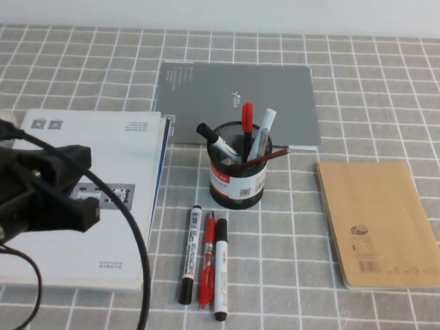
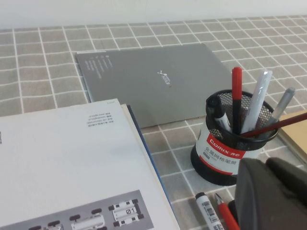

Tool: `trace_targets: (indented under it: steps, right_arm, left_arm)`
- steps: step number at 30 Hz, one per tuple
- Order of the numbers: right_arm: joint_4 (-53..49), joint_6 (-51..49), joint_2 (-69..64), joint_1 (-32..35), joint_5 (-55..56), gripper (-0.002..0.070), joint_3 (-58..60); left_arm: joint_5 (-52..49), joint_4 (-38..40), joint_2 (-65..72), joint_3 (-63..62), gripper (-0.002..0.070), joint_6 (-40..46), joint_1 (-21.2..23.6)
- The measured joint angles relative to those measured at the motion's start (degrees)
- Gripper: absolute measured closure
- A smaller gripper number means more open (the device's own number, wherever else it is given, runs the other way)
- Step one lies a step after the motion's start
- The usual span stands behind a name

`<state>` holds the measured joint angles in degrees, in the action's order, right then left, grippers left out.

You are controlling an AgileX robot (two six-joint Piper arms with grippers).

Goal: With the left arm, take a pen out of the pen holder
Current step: 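Take a marker out of the pen holder and lay it on the table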

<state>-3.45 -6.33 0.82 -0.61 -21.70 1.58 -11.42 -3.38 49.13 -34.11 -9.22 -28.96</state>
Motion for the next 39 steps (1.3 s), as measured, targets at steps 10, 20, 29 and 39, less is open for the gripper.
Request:
trace_targets:
  steps: [10,20,29,39]
  right_arm:
    - [0.00,0.00,0.00,0.00,0.00,0.0689,0.00]
    - [0.00,0.00,0.00,0.00,0.00,0.0689,0.00]
    - [0.00,0.00,0.00,0.00,0.00,0.0689,0.00]
    - [0.00,0.00,0.00,0.00,0.00,0.0689,0.00]
  left_arm:
    - [-0.54,-0.85,1.56,0.47,0.0678,0.20,0.00]
    - [35.29,-1.56,-3.12,15.82,0.0678,5.40,0.00]
    - [64.25,5.90,-11.55,35.02,0.0678,16.08,0.00]
    - [62.00,9.66,-14.70,35.34,0.0678,41.63,4.19]
